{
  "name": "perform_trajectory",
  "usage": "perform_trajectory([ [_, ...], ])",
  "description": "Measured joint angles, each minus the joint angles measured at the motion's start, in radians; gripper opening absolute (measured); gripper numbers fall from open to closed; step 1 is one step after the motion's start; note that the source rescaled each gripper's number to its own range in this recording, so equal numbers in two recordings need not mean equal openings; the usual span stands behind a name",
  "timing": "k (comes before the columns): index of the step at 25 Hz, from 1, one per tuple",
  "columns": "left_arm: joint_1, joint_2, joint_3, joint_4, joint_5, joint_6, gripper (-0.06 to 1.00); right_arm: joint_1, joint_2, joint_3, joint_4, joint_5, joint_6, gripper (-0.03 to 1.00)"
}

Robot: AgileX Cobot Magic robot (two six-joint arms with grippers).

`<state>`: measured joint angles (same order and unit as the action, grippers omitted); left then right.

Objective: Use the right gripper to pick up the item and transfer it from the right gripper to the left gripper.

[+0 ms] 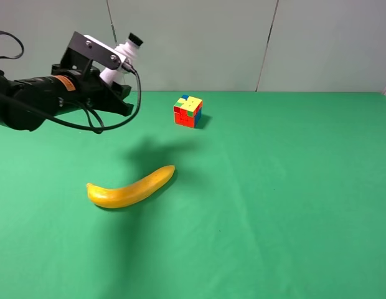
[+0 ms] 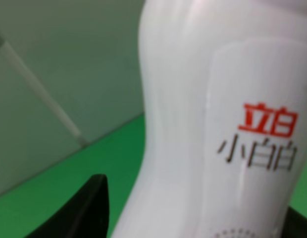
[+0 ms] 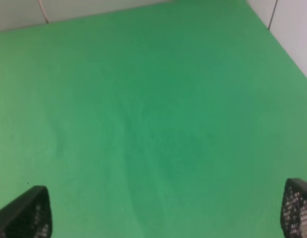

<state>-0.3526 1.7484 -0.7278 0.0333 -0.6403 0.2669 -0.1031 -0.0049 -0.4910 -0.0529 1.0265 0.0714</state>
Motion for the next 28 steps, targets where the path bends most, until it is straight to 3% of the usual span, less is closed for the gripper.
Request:
perform_trajectory([
  [6,0.089,0.01,0.0,-0.004,0.047,-0.04,0.01,0.0,0.0,0.0,0.0,0.0,0.0,1.0],
  [9,0.121,0.043,0.0,-0.057,0.055,-0.063,0.01,0.0,0.0,0.0,0.0,0.0,0.0,1.0],
  [12,0.132,0.095,-0.001,-0.115,0.076,-0.065,0.01,0.0,0.0,0.0,0.0,0.0,0.0,1.0],
  [20,0.133,0.189,-0.009,-0.179,0.12,-0.083,0.01,0.0,0.0,0.0,0.0,0.0,0.0,1.0],
  [28,0.133,0.237,-0.045,-0.267,0.254,-0.085,0.01,0.0,0.0,0.0,0.0,0.0,0.0,1.0],
])
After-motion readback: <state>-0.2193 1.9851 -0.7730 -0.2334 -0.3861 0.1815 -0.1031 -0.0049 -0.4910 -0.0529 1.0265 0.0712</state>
